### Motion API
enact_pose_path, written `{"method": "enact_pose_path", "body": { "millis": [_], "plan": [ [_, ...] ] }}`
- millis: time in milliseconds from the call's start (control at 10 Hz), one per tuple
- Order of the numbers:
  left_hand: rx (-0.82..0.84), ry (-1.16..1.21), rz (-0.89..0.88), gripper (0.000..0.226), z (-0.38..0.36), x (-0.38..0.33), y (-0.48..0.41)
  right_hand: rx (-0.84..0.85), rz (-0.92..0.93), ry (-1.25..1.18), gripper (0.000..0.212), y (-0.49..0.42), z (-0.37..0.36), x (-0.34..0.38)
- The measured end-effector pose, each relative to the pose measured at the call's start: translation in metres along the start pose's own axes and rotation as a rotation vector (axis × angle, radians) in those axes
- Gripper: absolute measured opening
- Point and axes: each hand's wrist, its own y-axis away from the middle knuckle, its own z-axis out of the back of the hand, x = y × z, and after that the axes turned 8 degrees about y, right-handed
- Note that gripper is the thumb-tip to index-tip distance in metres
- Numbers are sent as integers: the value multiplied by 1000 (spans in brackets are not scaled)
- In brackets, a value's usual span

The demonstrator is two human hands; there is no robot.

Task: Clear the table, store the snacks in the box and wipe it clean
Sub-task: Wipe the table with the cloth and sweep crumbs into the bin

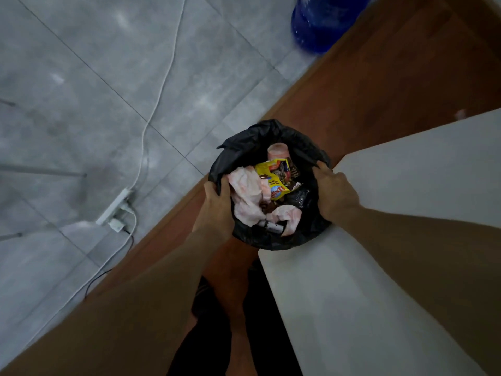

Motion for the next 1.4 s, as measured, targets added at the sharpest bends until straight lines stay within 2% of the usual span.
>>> {"method": "enact_pose_path", "body": {
  "millis": [100, 200, 300, 400, 500, 600, 700, 800, 1000, 1100, 1400],
  "plan": [
    [25, 25, 13, 73, -13, 5, -18, 12, -23, 0, 77, -19, -22, -1],
    [44, -28, -71, 72, -30, 12, -27, 28, -46, 0, 80, -32, -37, -2],
    [8, 9, -46, 75, -38, 11, -31, 45, -56, 15, 84, -38, -44, -5],
    [-14, -6, -33, 66, -49, 10, -28, 72, -34, 28, 87, -36, -47, -9],
    [-11, 30, 20, 43, -48, 7, -25, 125, -4, 41, 90, -32, -51, -10],
    [134, -44, 88, 63, -40, 13, -28, 224, -2, 74, 97, -32, -52, -3],
    [267, -144, 68, 83, -24, 12, -27, 291, -68, 53, 96, -30, -43, 9],
    [305, -223, 62, 78, -3, 3, -26, 274, -144, -4, 89, -25, -22, 23],
    [200, -258, 34, 68, 59, -38, -20, 92, -55, -164, 66, -4, 41, 44],
    [106, -270, -33, 62, 102, -60, -10, 23, -27, -186, 69, 20, 78, 47],
    [68, -391, -68, 60, 226, -139, 60, -137, -20, -292, 88, 128, 181, 43]
  ]
}}
